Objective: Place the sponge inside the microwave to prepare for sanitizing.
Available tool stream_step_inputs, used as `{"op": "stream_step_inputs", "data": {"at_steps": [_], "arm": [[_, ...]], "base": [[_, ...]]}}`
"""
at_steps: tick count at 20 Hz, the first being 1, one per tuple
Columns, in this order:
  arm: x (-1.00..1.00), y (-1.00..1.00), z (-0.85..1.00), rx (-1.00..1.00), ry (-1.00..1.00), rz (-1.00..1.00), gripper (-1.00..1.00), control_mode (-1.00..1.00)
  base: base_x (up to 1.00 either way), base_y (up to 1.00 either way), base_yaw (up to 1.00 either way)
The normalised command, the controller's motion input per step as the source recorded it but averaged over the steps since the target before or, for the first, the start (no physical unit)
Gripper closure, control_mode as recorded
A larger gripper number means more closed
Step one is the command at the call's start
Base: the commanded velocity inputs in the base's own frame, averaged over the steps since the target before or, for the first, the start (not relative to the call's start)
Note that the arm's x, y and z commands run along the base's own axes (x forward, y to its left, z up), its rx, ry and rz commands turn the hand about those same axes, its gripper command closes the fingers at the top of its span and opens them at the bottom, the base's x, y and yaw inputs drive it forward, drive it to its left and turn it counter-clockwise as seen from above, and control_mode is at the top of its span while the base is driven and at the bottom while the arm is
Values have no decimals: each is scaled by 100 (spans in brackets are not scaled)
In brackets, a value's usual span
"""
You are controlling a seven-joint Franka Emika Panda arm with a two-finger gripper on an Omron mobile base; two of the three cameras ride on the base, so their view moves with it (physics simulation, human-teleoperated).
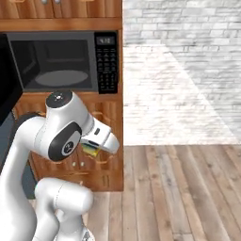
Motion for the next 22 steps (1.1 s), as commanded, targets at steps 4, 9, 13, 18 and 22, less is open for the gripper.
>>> {"op": "stream_step_inputs", "data": {"at_steps": [4, 9, 13, 18, 22], "arm": [[0, 0, 0, 0, 0, 0, 100, 100], [0, 0, 0, 0, 0, 0, 100, 100], [0, 0, 0, 0, 0, 0, 100, 100], [0, 0, 0, 0, 0, 0, 100, 100], [0, 0, 0, 0, 0, 0, 100, 100]], "base": [[5, -3, 49], [0, 4, 48], [7, 0, 55], [11, -18, 62], [2, -17, 66]]}}
